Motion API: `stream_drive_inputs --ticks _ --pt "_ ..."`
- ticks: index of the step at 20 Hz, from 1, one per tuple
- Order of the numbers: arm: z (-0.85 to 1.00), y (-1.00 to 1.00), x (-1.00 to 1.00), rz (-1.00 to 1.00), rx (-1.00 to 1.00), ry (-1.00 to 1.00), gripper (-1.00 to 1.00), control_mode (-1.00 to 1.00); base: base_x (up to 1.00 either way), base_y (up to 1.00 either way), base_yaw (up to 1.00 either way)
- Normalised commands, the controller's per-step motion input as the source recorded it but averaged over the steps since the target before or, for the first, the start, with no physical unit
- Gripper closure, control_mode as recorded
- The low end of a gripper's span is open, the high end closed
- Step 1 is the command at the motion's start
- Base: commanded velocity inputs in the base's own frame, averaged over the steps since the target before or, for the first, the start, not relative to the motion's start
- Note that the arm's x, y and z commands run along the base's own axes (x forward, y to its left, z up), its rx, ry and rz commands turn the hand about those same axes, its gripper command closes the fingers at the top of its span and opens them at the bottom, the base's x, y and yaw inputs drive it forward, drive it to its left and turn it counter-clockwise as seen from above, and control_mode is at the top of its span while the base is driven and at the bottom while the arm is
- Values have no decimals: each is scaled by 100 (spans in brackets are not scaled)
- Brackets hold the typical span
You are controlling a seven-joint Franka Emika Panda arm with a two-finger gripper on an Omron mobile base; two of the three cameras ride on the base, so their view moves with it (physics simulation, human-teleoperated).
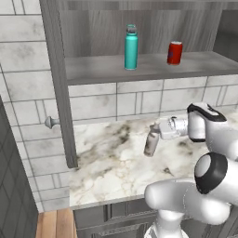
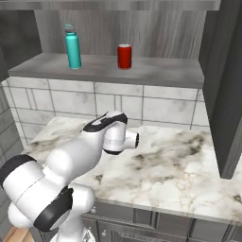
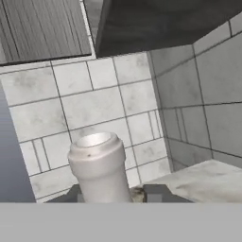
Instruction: Sort all alcoholic drinks to one cabinet, and non-alcoholic drinks to the other.
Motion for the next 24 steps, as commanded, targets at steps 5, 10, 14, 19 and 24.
stream_drive_inputs --ticks 5,10,14,19,24 --pt "100 0 -72 -8 0 -16 100 -100 0 0 0" --pt "91 0 -77 -13 -2 -2 100 -100 0 0 0" --pt "68 0 -80 -17 -10 0 100 -100 0 0 0" --pt "54 0 -72 -21 -11 11 100 -100 0 0 0" --pt "55 0 -51 -21 -5 20 100 -100 0 0 0"
